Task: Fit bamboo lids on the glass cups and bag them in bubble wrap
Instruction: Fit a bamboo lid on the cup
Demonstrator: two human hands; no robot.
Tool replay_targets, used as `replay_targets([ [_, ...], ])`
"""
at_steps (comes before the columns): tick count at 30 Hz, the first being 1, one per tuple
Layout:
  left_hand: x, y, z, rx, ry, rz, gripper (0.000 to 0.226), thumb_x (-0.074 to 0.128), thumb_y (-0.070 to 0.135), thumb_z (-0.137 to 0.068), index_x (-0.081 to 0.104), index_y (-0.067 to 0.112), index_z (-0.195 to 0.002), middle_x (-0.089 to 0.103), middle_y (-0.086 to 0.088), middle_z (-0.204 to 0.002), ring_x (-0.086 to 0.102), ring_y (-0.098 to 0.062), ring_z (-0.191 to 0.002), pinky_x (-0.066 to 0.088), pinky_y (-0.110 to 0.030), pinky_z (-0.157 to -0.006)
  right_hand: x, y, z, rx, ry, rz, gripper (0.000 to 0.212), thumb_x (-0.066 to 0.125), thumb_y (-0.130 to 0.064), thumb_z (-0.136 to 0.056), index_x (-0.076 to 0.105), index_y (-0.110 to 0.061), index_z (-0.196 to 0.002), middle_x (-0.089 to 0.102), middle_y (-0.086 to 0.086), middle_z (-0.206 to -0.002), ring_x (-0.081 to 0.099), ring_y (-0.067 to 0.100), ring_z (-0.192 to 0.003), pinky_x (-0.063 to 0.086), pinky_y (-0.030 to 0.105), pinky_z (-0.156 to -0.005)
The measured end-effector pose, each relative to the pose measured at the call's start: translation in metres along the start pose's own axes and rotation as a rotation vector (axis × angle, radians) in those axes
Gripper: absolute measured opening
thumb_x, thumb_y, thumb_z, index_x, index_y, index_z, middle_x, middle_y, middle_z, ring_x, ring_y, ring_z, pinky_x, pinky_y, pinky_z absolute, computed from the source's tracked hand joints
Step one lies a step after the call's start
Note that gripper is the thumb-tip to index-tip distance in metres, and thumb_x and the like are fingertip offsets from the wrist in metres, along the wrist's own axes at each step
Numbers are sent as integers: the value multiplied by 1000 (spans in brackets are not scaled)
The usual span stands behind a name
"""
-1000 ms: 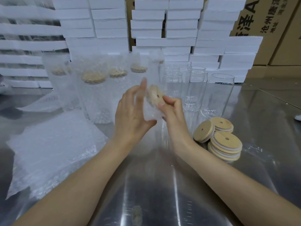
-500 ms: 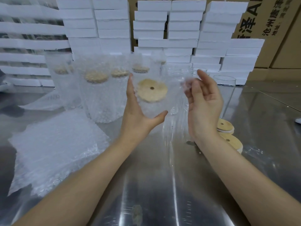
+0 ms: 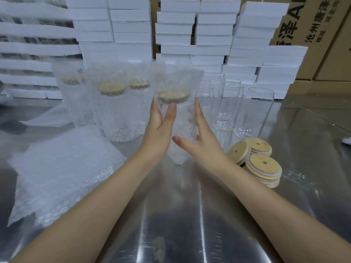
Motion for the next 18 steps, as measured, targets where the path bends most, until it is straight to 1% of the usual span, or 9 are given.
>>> replay_targets([
  [1,3,-3,0,-22,-28,-8,89,34,76,-82,15,26,-154,20,17,-157,28,24,-127,23,-8,-110,-3,2,-1,15,53,-12,99,75,-25,-84,3,-43,-150,21,-24,-155,25,-4,-140,30,33,-116],
  [2,5,-7,0,-52,-58,6,91,26,79,-80,16,28,-154,22,16,-157,29,22,-128,23,-10,-110,-6,5,-1,33,96,-31,96,75,-22,-83,11,-37,-153,28,-16,-156,34,1,-138,37,38,-113],
  [5,2,-18,-7,-61,-48,173,66,12,59,-97,33,25,-149,45,5,-148,47,-4,-131,39,-28,-109,-12,11,-3,76,132,-131,85,72,-14,-86,22,-25,-154,39,-6,-152,43,10,-135,41,42,-110],
  [7,-5,-30,-12,-131,39,128,51,18,46,-104,37,24,-146,47,3,-145,48,-11,-130,41,-34,-109,-10,15,-4,104,131,-163,86,69,-14,-88,15,-23,-155,29,-7,-156,33,8,-141,29,31,-116],
  [10,-5,-58,-10,-347,39,-36,38,33,36,-104,48,20,-135,54,-2,-136,51,-20,-127,40,-40,-109,2,19,-2,181,125,-74,119,81,-29,-76,-8,-23,-154,13,-8,-153,12,-5,-137,14,16,-109],
  [12,1,-62,-7,-396,-27,88,32,36,34,-103,63,20,-113,69,3,-111,63,-17,-111,51,-27,-95,5,21,-1,193,173,-57,126,87,-24,-69,-7,-21,-154,20,-1,-153,21,2,-138,21,22,-114],
  [14,1,-59,-7,-392,8,177,31,38,31,-104,68,23,-98,73,6,-100,68,-11,-99,52,-21,-86,0,23,-1,189,239,-103,119,86,-17,-69,2,-18,-154,43,5,-141,45,11,-131,37,29,-110],
  [16,-5,-60,-10,-398,98,191,26,41,23,-102,66,20,-98,70,3,-102,65,-10,-99,49,-25,-92,-7,25,0,192,299,-151,112,85,-16,-71,8,-15,-153,53,-2,-127,55,2,-118,42,18,-101],
  [18,-8,-67,-10,-473,113,268,24,42,24,-102,62,13,-109,66,-4,-109,61,-19,-107,45,-36,-104,-13,27,0,187,359,-254,108,84,-18,-73,11,-14,-152,53,-2,-131,54,1,-119,42,21,-105],
])
Point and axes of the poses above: each hand's wrist, its own z-axis away from the middle knuckle, its own x-axis out of the palm, y = z × x, the point moved 6 cm from there along -z, towards the middle knuckle
